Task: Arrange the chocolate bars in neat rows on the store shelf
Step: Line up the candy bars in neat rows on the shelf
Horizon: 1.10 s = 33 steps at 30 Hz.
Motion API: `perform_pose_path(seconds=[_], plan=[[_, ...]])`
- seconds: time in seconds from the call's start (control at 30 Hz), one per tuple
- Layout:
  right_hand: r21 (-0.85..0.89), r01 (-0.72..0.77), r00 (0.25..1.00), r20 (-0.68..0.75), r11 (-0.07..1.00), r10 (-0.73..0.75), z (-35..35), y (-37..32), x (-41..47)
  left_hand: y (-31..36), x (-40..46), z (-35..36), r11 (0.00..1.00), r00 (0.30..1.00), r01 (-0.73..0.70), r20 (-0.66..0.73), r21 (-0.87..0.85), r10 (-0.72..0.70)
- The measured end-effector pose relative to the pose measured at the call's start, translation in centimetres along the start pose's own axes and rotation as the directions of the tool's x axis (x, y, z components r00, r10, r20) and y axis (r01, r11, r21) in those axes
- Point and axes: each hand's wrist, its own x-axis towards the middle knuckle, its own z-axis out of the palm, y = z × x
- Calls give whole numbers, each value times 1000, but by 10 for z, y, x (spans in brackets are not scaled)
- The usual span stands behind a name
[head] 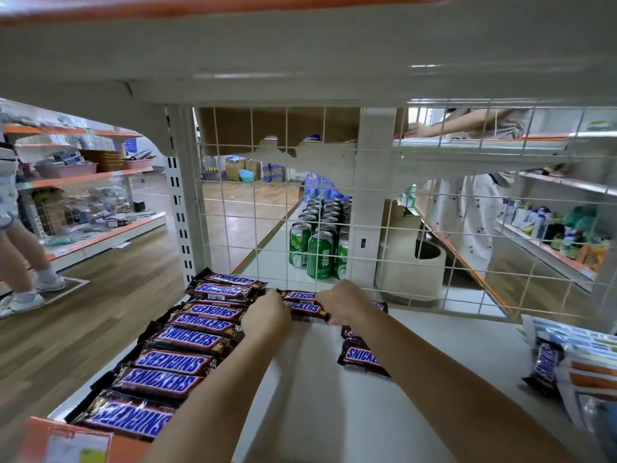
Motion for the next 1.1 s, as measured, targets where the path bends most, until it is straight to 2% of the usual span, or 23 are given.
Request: perform_pose_path(seconds=[0.17, 0.33, 0.47, 0.73, 0.93, 1.1], plan=[[-207, 92, 987, -113, 974, -117, -15, -5, -25, 16, -28, -14, 994, 986, -98, -130, 40, 103], [-379, 176, 953, -166, 909, -254, -33, 8, -64, 41, -65, -27, 947, 942, -320, -97, 31, 322], [-455, 170, 925, -232, 874, -301, -54, 23, -100, 65, -101, -28, 912, 911, -410, -44, -3, 409], [-490, 61, 909, -333, 869, -252, -101, 77, -155, 114, -165, -13, 833, 831, -553, 77, 0, 552], [-521, -50, 929, -337, 852, -152, -121, 118, -175, 129, -191, -1, 808, 811, -582, 142, 96, 567], [-626, -82, 925, -338, 775, -175, -139, 130, -176, 134, -193, 3, 803, 809, -586, 142, 108, 571]])
